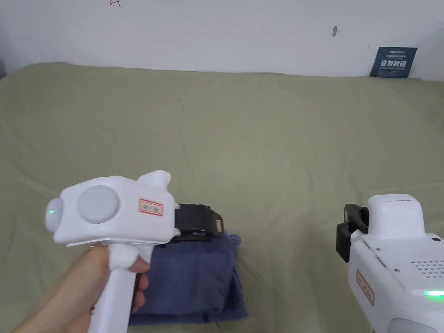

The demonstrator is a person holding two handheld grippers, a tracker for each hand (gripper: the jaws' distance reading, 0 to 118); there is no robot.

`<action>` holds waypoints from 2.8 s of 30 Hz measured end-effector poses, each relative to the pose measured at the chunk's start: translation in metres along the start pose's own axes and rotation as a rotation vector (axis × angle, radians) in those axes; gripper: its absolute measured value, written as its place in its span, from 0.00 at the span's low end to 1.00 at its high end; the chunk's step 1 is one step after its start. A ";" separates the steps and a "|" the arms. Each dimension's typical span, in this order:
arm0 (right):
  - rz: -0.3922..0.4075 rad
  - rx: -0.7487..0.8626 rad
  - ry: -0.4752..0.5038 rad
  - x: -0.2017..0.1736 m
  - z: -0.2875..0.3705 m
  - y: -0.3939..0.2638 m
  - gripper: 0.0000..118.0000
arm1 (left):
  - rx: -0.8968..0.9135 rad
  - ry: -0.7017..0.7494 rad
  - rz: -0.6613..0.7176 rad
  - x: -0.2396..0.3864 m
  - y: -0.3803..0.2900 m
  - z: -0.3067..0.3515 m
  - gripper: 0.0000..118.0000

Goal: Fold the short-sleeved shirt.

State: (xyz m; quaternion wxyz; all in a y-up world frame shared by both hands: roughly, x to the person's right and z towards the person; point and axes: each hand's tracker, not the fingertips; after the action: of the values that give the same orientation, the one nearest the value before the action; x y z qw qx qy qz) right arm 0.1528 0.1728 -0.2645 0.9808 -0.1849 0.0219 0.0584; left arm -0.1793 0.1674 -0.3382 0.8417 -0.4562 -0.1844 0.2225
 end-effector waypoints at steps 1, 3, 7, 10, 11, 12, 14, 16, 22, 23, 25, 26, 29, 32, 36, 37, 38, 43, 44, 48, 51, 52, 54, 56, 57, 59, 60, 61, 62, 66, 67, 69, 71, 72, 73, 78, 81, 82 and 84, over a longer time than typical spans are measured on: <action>-0.003 -0.001 0.001 0.000 0.000 -0.001 0.00 | 0.010 -0.052 0.007 -0.006 -0.001 0.006 0.40; -0.005 -0.006 0.000 -0.001 -0.002 -0.002 0.00 | -0.020 -0.100 0.009 -0.016 -0.009 0.010 0.00; -0.014 -0.021 0.003 -0.005 -0.004 -0.006 0.00 | -0.109 -0.197 0.009 -0.039 -0.025 -0.016 0.00; -0.006 -0.034 0.005 -0.009 -0.005 -0.008 0.00 | -0.181 -0.259 0.060 -0.058 -0.045 -0.047 0.00; -0.003 -0.036 0.006 -0.010 -0.005 -0.009 0.00 | -0.189 -0.244 0.061 -0.063 -0.049 -0.057 0.00; 0.000 -0.041 0.006 -0.011 -0.006 -0.010 0.00 | -0.203 -0.238 0.078 -0.069 -0.053 -0.068 0.00; 0.008 -0.052 0.015 -0.012 -0.007 -0.010 0.00 | -0.224 -0.242 0.121 -0.072 -0.066 -0.084 0.00; 0.017 -0.059 0.014 -0.013 -0.007 -0.012 0.00 | -0.210 -0.265 0.128 -0.077 -0.069 -0.088 0.00; 0.017 -0.069 0.037 -0.022 -0.009 -0.013 0.00 | -0.169 -0.242 0.078 -0.064 -0.062 -0.063 0.00; 0.011 -0.069 0.060 -0.025 -0.008 -0.013 0.00 | -0.155 -0.247 0.069 -0.062 -0.059 -0.054 0.00; -0.007 -0.081 0.150 -0.035 -0.010 -0.013 0.00 | -0.102 -0.258 0.058 -0.062 -0.052 -0.032 0.00; -0.012 -0.095 0.208 -0.040 -0.011 -0.013 0.00 | -0.081 -0.253 0.057 -0.066 -0.046 -0.022 0.00; -0.050 -0.169 0.399 -0.059 -0.021 -0.014 0.00 | -0.018 -0.193 0.050 -0.076 -0.036 0.009 0.00; -0.279 -0.359 0.718 -0.071 -0.050 -0.022 0.00 | 0.018 -0.122 0.037 -0.084 -0.032 0.036 0.00; -0.458 -0.552 0.926 -0.087 -0.099 -0.048 0.00 | 0.021 -0.038 0.057 -0.112 -0.030 0.053 0.00; -0.469 -0.574 0.923 -0.091 -0.108 -0.054 0.00 | 0.013 -0.027 0.065 -0.119 -0.031 0.056 0.00; -0.504 -0.606 0.935 -0.092 -0.118 -0.060 0.00 | 0.016 -0.016 0.073 -0.125 -0.030 0.058 0.00; -0.710 -0.784 1.041 -0.089 -0.164 -0.098 0.00 | -0.016 -0.001 0.103 -0.152 -0.026 0.061 0.00; -0.764 -0.798 1.071 -0.086 -0.172 -0.106 0.00 | -0.033 -0.022 0.121 -0.158 -0.025 0.057 0.00; -0.914 -0.821 1.122 -0.079 -0.181 -0.120 0.00 | -0.076 -0.115 0.162 -0.178 -0.020 0.041 0.13; -0.882 -0.815 1.119 -0.079 -0.180 -0.120 0.00 | -0.120 -0.223 0.208 -0.187 -0.019 0.020 1.00; -0.882 -0.818 1.118 -0.079 -0.181 -0.120 0.00 | -0.125 -0.253 0.228 -0.188 -0.017 0.014 1.00; -0.886 -0.825 1.119 -0.080 -0.181 -0.119 0.00 | -0.147 -0.286 0.244 -0.189 -0.019 -0.002 1.00; -0.883 -0.830 1.119 -0.080 -0.181 -0.119 0.00 | -0.146 -0.340 0.249 -0.185 -0.019 -0.016 0.99; -0.882 -0.830 1.121 -0.080 -0.181 -0.118 0.00 | -0.136 -0.368 0.263 -0.182 -0.017 -0.017 0.98; -0.886 -0.835 1.123 -0.080 -0.181 -0.118 0.00 | -0.167 -0.400 0.292 -0.176 -0.019 -0.023 0.83; -0.891 -0.838 1.124 -0.080 -0.182 -0.118 0.00 | -0.163 -0.305 0.280 -0.173 -0.020 -0.025 0.53; -0.896 -0.840 1.125 -0.080 -0.182 -0.118 0.00 | -0.172 -0.164 0.197 -0.172 -0.021 -0.027 0.27; -0.889 -0.837 1.118 -0.080 -0.182 -0.117 0.00 | -0.179 -0.210 0.217 -0.179 -0.025 -0.029 0.27; -0.795 -0.816 1.045 -0.081 -0.174 -0.101 0.00 | -0.159 -0.247 0.252 -0.178 -0.026 -0.023 0.27; -0.707 -0.778 1.000 -0.081 -0.165 -0.089 0.00 | -0.157 -0.244 0.253 -0.177 -0.025 -0.022 0.27; -0.482 -0.620 0.835 -0.082 -0.133 -0.055 0.00 | -0.156 -0.225 0.234 -0.174 -0.024 -0.020 0.27; -0.182 -0.423 0.504 -0.091 -0.094 -0.024 0.00 | -0.156 -0.215 0.228 -0.176 -0.020 -0.022 0.27; -0.080 -0.240 0.303 -0.098 -0.075 -0.021 0.00 | -0.154 -0.200 0.208 -0.175 -0.018 -0.022 0.27; -0.022 -0.137 0.181 -0.103 -0.061 -0.019 0.00 | -0.156 -0.192 0.200 -0.175 -0.017 -0.021 0.27; 0.089 0.107 -0.056 -0.110 -0.037 -0.016 0.00 | -0.160 -0.187 0.187 -0.169 -0.017 -0.014 0.27; 0.002 0.059 -0.016 -0.105 -0.038 -0.010 0.00 | -0.166 -0.193 0.174 -0.166 -0.012 -0.010 0.27; 0.012 0.055 -0.033 -0.107 -0.039 -0.008 0.00 | -0.166 -0.191 0.173 -0.165 -0.011 -0.007 0.27; -0.003 0.033 -0.031 -0.107 -0.040 -0.004 0.00 | -0.171 -0.201 0.169 -0.165 -0.007 -0.004 0.27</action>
State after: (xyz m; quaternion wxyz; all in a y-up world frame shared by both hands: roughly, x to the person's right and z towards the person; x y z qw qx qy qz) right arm 0.0461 0.1427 -0.2933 0.9840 -0.1680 0.0076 0.0595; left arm -0.3131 0.0722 -0.3523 0.7554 -0.5152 -0.2470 0.3207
